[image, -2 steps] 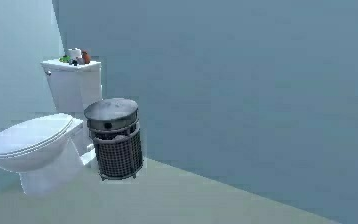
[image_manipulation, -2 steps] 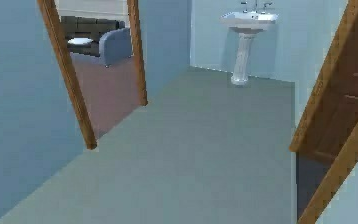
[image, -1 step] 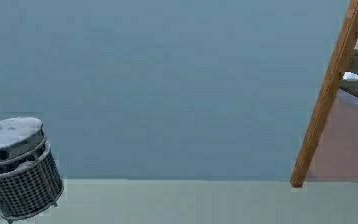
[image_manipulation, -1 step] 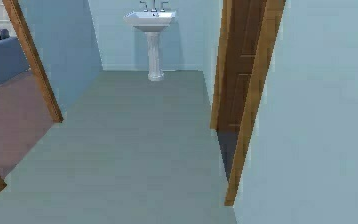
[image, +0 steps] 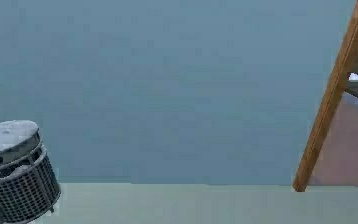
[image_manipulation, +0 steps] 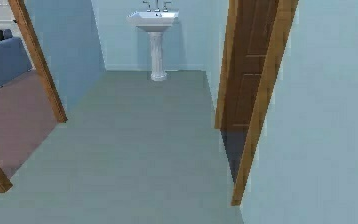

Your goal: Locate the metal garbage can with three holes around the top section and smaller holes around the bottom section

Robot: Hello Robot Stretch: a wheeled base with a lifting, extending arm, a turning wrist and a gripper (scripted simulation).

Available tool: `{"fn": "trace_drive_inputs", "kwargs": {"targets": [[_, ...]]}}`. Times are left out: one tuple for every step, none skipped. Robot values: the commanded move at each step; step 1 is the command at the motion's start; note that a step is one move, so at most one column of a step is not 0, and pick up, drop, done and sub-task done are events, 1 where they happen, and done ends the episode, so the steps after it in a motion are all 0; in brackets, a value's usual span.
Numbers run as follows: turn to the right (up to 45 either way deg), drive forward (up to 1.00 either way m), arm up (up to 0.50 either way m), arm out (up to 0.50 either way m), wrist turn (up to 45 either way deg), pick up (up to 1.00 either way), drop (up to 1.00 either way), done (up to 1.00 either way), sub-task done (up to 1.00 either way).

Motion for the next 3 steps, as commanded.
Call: {"fn": "trace_drive_inputs", "kwargs": {"targets": [[-42.0, 0.00, 0.00, 0.00, 0.0, 0.00, 0.00, 0.00, 0.00], [0.0, 0.55, 0.00, 0.00, 0.0, 0.00, 0.00, 0.00, 0.00], [0.0, 0.00, 0.00, 0.00, 0.0, 0.00, 0.00, 1.00, 0.00]]}}
